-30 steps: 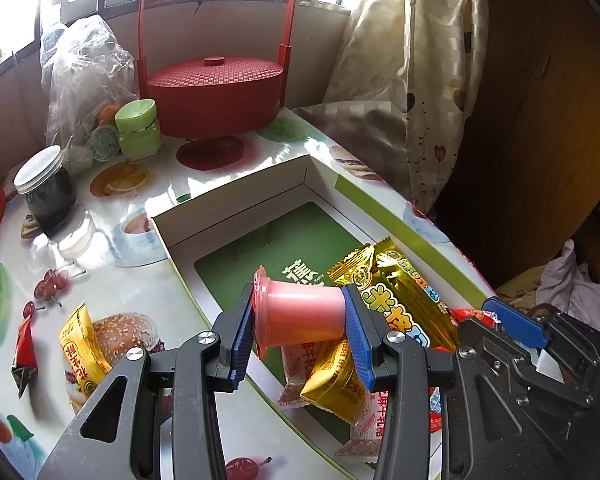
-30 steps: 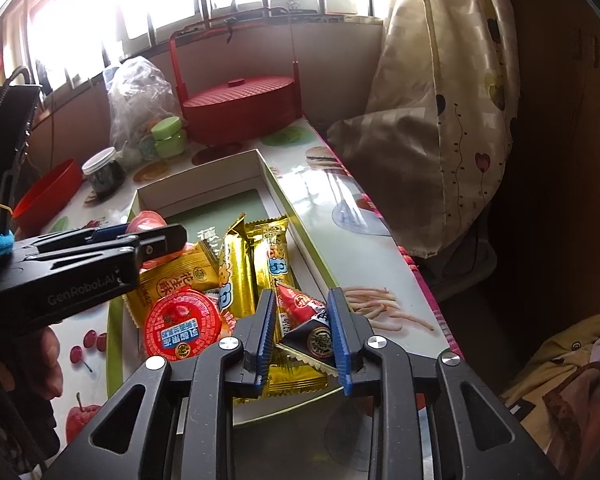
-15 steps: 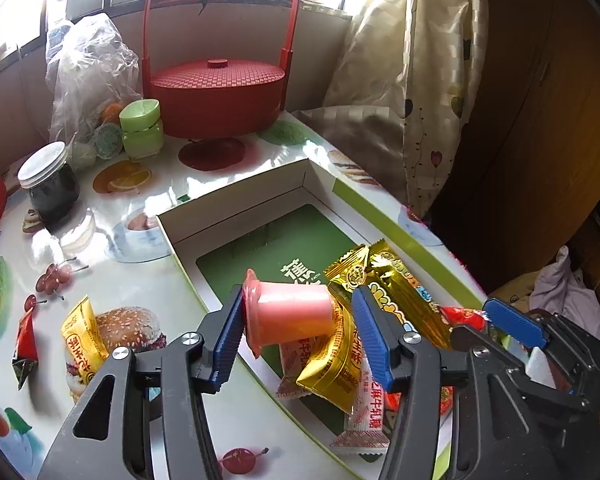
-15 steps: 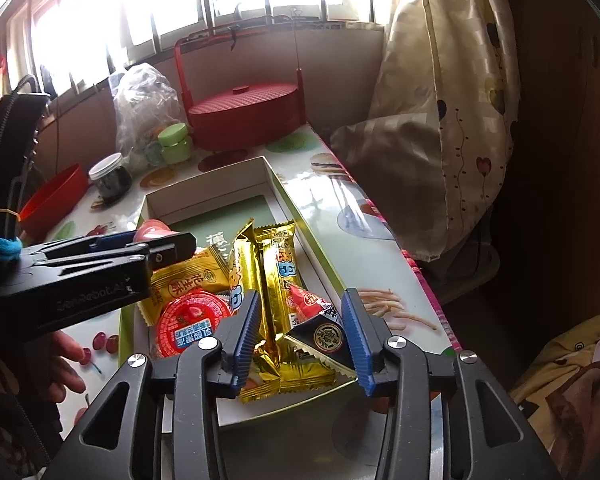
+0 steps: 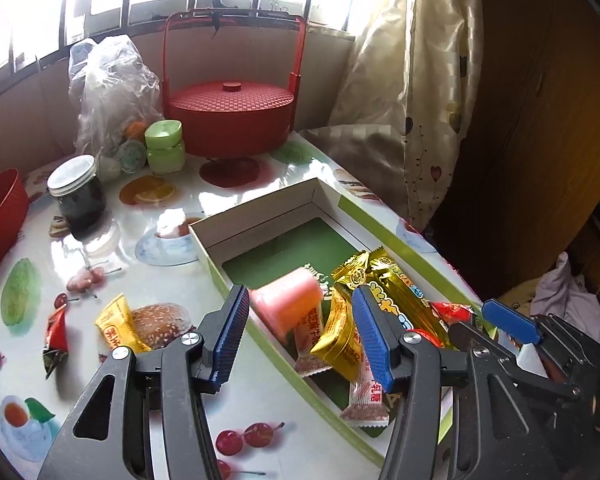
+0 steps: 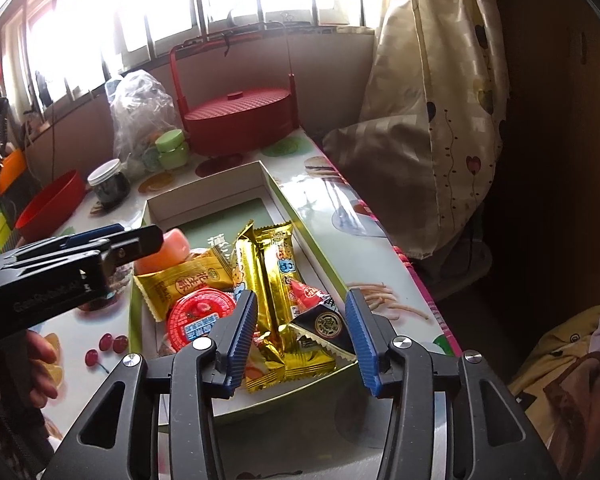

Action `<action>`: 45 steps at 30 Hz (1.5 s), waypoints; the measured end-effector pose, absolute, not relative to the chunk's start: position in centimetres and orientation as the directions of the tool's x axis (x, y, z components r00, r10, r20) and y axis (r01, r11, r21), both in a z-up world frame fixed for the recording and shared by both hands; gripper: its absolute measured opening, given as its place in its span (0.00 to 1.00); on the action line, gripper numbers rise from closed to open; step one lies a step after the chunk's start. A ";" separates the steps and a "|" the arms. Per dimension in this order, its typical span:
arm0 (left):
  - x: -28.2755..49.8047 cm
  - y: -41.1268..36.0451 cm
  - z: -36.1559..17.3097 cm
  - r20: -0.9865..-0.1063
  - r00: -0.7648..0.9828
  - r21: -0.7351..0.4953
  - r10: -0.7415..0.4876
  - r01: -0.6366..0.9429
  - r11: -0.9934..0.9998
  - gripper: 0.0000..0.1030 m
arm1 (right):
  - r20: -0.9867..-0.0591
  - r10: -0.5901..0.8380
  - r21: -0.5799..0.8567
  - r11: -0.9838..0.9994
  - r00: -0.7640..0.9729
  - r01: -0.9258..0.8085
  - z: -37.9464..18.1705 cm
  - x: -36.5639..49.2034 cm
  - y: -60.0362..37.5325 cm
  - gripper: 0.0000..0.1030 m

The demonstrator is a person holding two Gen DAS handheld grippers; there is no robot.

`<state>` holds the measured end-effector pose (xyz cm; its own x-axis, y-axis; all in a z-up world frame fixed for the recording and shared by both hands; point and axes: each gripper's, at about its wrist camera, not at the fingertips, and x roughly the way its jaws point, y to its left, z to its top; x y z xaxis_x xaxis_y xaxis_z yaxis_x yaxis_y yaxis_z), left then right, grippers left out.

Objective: Organize snacks
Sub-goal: 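Lower both snacks into the box and open both tools, then withdraw both open tools from the box toward the remaining snacks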

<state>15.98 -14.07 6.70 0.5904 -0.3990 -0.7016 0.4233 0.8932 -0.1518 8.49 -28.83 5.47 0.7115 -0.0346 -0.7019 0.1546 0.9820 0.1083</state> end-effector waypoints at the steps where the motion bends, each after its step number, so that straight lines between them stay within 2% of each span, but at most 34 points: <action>1: 15.9 -13.9 6.8 -0.702 0.592 -0.151 -0.396 0.420 0.895 0.53 | -0.701 -0.037 0.107 0.982 0.712 0.156 5.5 8.4 -28.7 0.45; 23: 13.7 -8.7 8.2 -0.678 0.650 -0.150 -0.343 0.334 0.930 0.53 | -0.667 -0.012 0.124 0.984 0.745 0.127 7.9 7.9 -26.2 0.47; 45: 13.6 1.9 5.9 -0.717 0.658 -0.202 -0.228 0.116 0.972 0.53 | -0.666 0.146 0.149 0.987 0.731 -0.061 8.0 10.5 -18.4 0.47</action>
<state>13.58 1.87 5.94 0.6583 -0.2278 -0.7175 0.1160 0.9724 -0.2023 10.55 -18.40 8.05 0.7311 0.1463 -0.6664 -0.0613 0.9869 0.1494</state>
